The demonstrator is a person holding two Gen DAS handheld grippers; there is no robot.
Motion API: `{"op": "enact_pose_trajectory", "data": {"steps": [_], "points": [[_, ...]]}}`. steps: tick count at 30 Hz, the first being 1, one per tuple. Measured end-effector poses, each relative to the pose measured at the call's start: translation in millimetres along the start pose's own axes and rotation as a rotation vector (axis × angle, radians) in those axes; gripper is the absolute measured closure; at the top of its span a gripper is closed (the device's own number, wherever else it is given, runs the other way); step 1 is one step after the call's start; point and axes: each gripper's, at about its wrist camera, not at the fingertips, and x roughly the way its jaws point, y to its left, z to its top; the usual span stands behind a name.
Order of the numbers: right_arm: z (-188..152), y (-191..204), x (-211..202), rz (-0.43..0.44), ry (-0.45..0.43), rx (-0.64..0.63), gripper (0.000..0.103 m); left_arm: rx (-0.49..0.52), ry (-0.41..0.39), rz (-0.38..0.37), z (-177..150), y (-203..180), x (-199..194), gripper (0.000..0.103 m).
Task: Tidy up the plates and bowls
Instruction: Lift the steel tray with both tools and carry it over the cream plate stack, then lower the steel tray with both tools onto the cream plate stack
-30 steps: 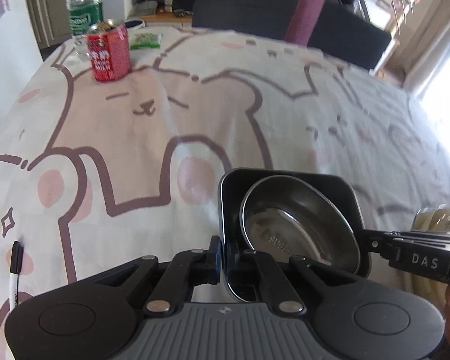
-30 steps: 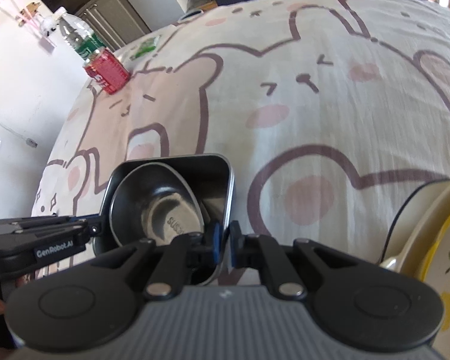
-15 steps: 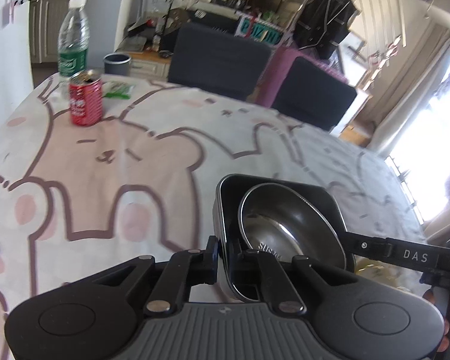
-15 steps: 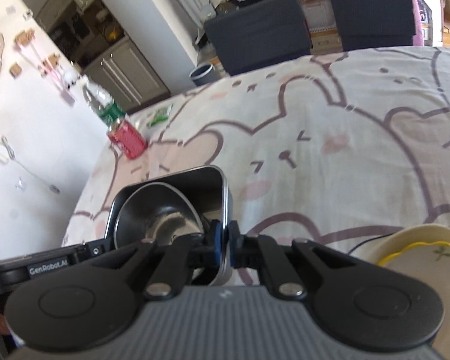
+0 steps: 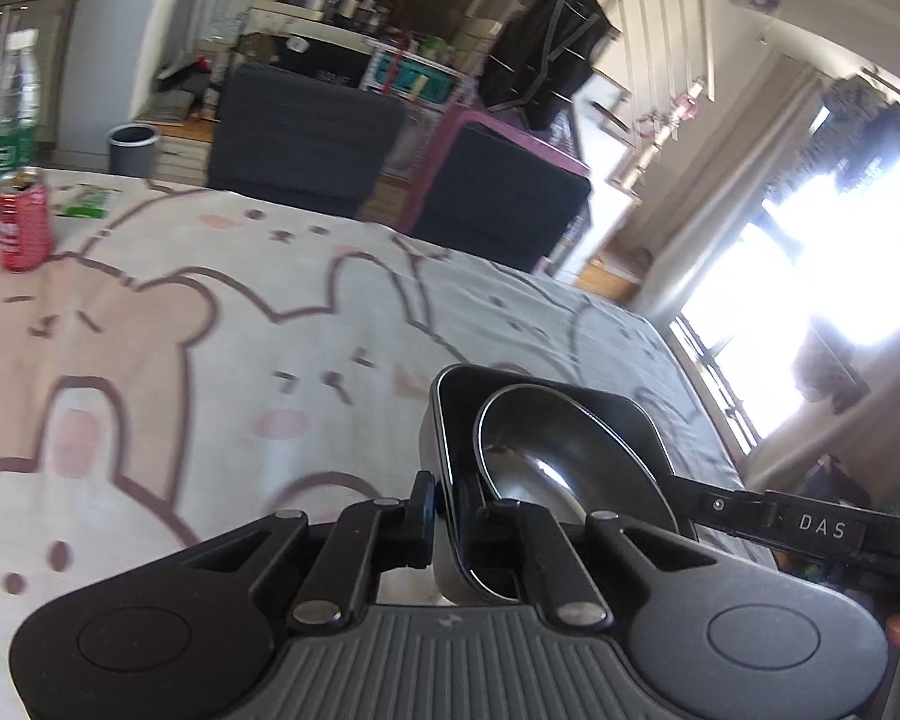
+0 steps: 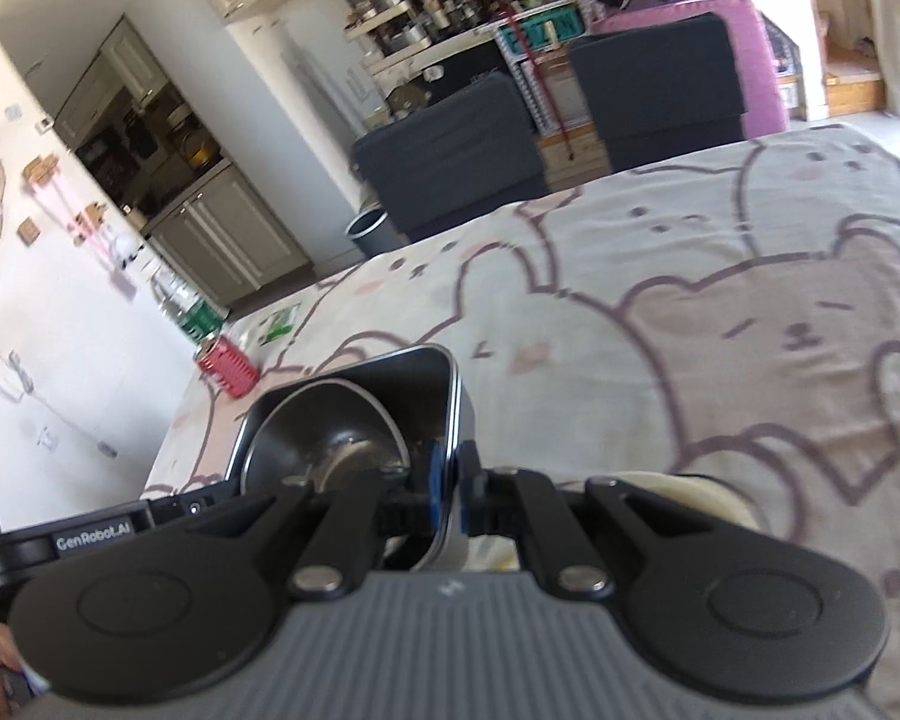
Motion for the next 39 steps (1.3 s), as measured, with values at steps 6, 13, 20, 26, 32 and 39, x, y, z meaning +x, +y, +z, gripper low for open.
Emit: {"op": "enact_pose_trajectory", "data": {"steps": [6, 13, 20, 26, 32, 39], "points": [[-6, -33, -23, -0.050, -0.012, 0.023, 0.096, 0.022, 0.065, -0.036, -14, -26, 23, 0.095], [-18, -66, -27, -0.116, 0.042, 0.044, 0.096, 0.020, 0.161, -0.038, -38, -42, 47, 0.095], [-34, -85, -14, -0.155, 0.116, 0.062, 0.097, 0.035, 0.217, -0.001, -48, -45, 63, 0.096], [-37, -88, -6, -0.172, 0.152, 0.045, 0.097, 0.036, 0.237, 0.022, -50, -43, 69, 0.096], [-37, -89, -2, -0.177, 0.169, 0.039, 0.097, 0.039, 0.255, 0.015, -51, -42, 70, 0.096], [-37, -92, -1, -0.180, 0.197, 0.049, 0.097, 0.050, 0.273, 0.011, -55, -42, 71, 0.096]]}}
